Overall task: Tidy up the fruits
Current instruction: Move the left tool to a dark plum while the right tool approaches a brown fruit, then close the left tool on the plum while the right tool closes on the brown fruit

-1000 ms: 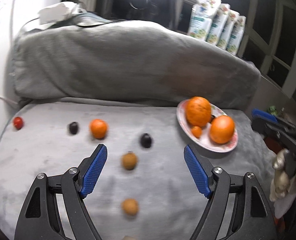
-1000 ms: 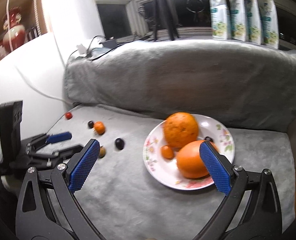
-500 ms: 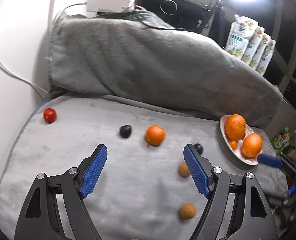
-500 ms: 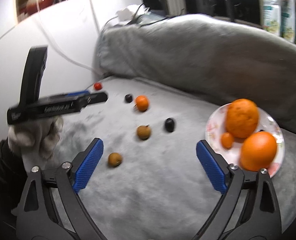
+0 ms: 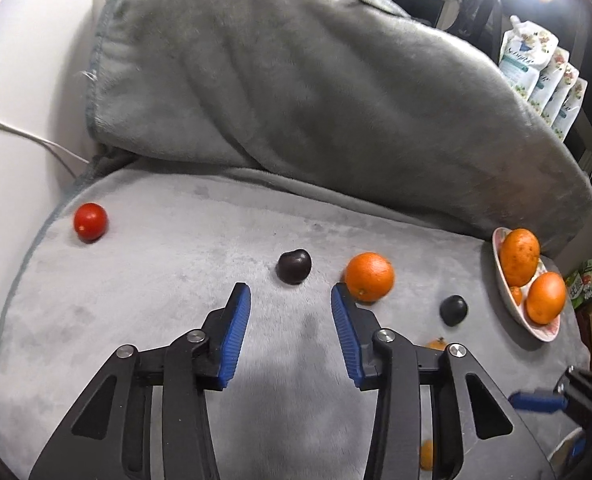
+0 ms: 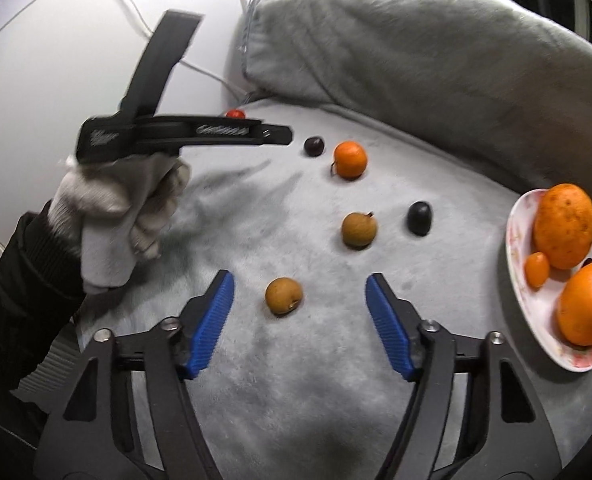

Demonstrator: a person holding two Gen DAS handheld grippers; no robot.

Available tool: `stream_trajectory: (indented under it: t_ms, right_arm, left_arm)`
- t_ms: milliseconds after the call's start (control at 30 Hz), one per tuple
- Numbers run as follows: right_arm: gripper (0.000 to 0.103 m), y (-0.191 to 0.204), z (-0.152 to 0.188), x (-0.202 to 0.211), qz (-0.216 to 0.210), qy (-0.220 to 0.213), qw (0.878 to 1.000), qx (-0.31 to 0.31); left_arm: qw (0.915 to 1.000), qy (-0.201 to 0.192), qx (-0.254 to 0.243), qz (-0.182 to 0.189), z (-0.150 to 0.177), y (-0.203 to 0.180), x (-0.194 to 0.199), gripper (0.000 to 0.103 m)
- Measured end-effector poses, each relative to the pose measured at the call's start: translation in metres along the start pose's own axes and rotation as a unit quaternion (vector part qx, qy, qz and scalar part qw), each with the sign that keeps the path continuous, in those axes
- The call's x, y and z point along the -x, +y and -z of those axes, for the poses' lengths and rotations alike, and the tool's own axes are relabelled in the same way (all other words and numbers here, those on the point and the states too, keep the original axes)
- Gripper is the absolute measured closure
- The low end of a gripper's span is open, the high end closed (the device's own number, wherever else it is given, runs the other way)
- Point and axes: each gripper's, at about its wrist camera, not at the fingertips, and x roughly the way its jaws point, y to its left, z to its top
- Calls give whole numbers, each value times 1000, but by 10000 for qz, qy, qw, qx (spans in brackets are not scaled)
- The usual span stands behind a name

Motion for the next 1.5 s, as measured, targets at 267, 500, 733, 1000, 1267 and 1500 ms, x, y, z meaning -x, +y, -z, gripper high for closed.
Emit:
stream_trajectory:
  t_ms: [267,500,733,1000,1267,1500]
  right_arm:
    - [48,5,3,-20,-87,233,9997,55]
    - [53,7,3,-30,-132,343,9993,103]
    - [59,11,3,-37,-115,407,9990,172]
    - [69,14,8,-44,-74,491,9985,217]
    - [75,15,8,-51,-3,524,9983,273]
    - [75,13,4,-58,54,477,9984,284]
  left_arm:
    - [9996,223,125,75,-8,4,-28,63]
    - [9991,388,182,76,-10,2,-46,66]
    - [9989,444,116,21,-16,-2,-57,78]
    - [9990,393,196,51,-16,1,-56,82]
    - [9990,348,259,48,-12,7,-43,82]
    - [9990,286,330,106,-9,10,-26,82]
